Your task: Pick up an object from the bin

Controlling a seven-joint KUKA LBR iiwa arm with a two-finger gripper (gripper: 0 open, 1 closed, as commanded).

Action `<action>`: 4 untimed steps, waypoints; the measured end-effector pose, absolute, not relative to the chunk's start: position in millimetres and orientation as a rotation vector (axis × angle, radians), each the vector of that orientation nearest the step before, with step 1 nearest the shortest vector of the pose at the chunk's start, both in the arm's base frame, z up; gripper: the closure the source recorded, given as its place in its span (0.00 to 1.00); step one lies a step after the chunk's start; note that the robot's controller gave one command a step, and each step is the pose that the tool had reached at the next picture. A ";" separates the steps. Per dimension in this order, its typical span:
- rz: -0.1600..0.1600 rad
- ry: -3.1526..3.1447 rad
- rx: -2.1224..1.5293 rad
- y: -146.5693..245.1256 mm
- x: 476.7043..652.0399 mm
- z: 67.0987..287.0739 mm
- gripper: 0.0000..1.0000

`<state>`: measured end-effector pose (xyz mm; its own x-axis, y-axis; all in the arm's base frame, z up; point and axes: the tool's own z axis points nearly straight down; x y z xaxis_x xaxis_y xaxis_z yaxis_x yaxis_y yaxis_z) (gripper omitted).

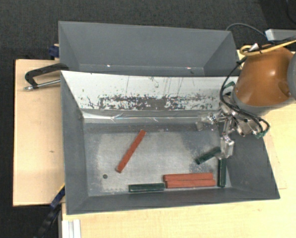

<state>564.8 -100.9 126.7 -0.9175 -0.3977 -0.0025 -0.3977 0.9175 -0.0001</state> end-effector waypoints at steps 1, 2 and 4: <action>0.001 2.931 -1.124 -107.5 537.9 69.4 0.00; 0.002 2.942 -1.097 -99.5 535.8 71.0 1.00; 0.002 2.942 -1.096 -99.4 535.9 71.5 1.00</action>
Offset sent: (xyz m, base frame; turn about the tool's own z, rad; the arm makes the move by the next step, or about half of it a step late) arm -0.0302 0.0001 -0.0567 -0.3052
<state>535.9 -99.4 71.5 -0.7560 -0.6546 -0.0025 -0.6546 0.7560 0.0003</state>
